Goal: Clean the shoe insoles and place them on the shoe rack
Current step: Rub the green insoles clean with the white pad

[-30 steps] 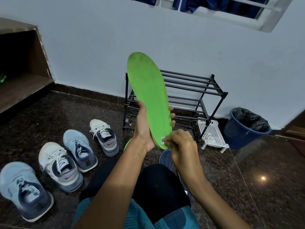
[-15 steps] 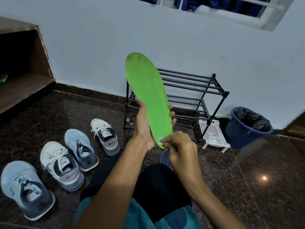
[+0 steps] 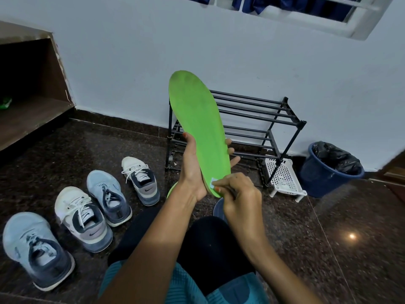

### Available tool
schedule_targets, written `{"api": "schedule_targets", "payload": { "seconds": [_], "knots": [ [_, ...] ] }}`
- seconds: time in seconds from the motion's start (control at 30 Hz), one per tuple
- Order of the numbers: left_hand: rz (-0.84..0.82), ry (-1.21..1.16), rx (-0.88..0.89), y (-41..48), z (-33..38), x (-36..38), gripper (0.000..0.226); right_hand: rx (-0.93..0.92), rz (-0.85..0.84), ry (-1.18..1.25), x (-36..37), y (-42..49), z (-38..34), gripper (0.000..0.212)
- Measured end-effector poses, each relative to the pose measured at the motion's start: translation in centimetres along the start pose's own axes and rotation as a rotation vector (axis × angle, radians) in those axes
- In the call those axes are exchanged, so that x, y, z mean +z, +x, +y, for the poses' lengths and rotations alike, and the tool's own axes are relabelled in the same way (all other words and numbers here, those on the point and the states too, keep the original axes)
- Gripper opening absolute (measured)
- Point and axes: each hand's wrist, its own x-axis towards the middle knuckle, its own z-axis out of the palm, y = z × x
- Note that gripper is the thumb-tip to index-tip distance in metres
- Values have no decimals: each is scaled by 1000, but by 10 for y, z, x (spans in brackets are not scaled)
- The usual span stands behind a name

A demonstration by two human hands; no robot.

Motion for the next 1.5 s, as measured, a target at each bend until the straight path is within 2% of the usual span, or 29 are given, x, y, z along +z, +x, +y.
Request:
{"api": "schedule_targets", "payload": {
  "seconds": [0.33,0.6,0.97,1.3,1.5],
  "knots": [
    [27,109,-36,-3,-1,4,82,15,155,-172,4,28,8,17],
    [-23,24,-19,-3,0,3,82,-7,37,-42,2,2,-3,20],
    [22,115,-32,-5,0,6,81,-1,197,-208,6,32,7,18],
    [0,35,-26,-3,1,3,81,-30,68,-66,4,6,-4,19],
    [41,116,-45,-3,-1,6,80,2,154,-164,2,30,10,19]
  ]
}}
